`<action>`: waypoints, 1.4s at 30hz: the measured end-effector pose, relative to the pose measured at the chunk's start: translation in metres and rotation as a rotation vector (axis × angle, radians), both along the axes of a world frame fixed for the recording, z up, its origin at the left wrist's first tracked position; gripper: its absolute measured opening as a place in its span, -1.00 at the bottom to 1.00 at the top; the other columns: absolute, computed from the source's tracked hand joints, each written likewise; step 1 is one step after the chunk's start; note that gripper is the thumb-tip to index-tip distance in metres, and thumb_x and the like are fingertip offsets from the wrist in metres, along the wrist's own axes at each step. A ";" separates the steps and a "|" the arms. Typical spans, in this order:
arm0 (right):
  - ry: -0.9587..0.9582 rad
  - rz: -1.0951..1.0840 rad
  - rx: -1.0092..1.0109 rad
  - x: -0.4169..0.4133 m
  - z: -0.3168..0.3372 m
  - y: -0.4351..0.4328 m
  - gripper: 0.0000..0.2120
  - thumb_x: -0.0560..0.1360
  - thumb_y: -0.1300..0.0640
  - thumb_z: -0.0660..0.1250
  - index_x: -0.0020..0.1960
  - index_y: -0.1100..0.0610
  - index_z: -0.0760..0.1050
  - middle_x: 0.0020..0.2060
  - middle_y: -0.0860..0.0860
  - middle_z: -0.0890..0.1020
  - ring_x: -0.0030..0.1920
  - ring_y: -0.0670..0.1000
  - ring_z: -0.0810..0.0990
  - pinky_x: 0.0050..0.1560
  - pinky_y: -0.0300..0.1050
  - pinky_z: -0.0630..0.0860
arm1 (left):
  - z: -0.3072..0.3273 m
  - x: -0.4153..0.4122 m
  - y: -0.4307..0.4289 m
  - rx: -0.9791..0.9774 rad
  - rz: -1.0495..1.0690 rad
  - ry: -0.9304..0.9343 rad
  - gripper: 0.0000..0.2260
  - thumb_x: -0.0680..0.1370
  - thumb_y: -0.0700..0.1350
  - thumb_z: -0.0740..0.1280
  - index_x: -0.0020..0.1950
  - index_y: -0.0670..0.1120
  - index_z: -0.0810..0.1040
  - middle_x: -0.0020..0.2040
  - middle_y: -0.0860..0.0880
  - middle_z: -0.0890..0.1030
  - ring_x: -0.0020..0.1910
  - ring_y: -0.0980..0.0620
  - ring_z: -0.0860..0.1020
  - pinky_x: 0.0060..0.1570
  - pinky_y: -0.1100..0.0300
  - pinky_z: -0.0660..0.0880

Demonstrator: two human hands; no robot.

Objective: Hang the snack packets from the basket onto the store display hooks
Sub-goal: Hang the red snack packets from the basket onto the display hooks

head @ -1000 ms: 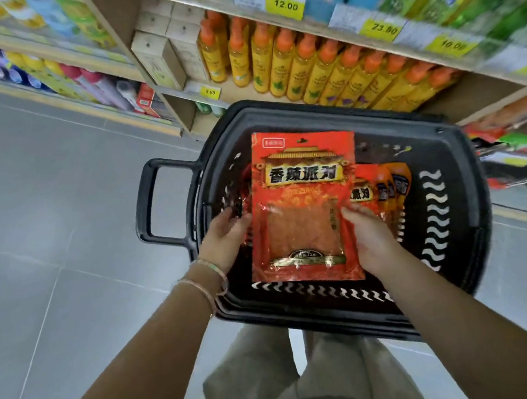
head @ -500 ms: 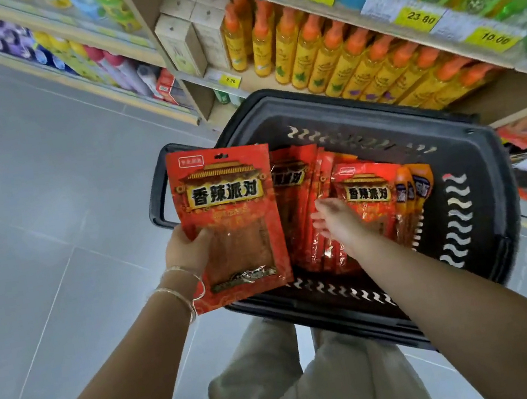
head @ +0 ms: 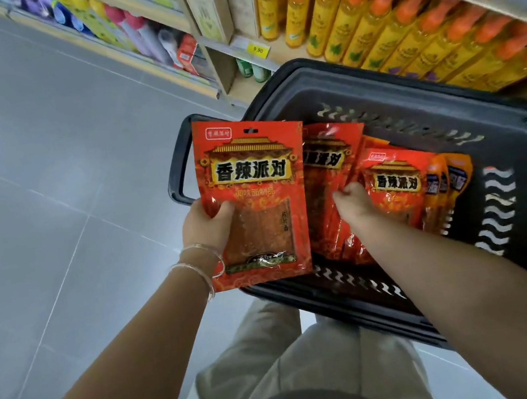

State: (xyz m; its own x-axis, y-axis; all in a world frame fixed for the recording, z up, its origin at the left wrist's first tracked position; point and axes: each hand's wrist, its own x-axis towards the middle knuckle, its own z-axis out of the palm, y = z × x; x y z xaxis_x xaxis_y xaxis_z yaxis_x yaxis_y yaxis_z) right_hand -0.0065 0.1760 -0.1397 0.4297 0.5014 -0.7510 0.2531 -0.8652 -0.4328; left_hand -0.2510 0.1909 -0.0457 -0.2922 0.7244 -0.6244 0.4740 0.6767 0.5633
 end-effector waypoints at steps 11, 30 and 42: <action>-0.194 -0.568 0.200 0.047 0.094 -0.064 -0.58 0.56 -0.09 0.14 0.28 0.18 0.37 0.04 0.12 0.54 0.04 0.14 0.50 0.00 -0.11 0.31 | 0.027 0.026 0.011 -0.016 -0.156 -0.093 -0.61 0.50 0.25 0.24 0.08 -0.03 0.53 -0.02 -0.04 0.59 -0.04 -0.09 0.54 0.07 0.06 0.46; -0.503 -0.684 0.534 0.193 0.205 -0.375 -0.38 0.41 -0.46 0.04 -0.22 0.08 0.50 -0.42 -0.16 0.58 -0.33 -0.25 0.55 -0.32 -0.27 0.46 | 0.127 0.283 -0.151 0.333 -0.748 -0.333 -0.77 0.53 0.10 0.30 -0.02 -0.03 0.59 -0.04 0.02 0.63 0.02 0.01 0.56 0.10 0.13 0.42; -0.437 -0.781 0.515 0.285 0.204 -0.516 -0.80 0.61 0.10 0.17 0.14 0.12 0.50 -0.15 -0.02 0.57 -0.14 -0.13 0.53 -0.26 -0.35 0.29 | 0.139 0.423 -0.268 0.375 -0.938 -0.330 -0.80 0.54 -0.14 0.31 0.16 -0.14 0.53 -0.02 -0.01 0.55 0.00 0.03 0.50 -0.15 0.34 0.29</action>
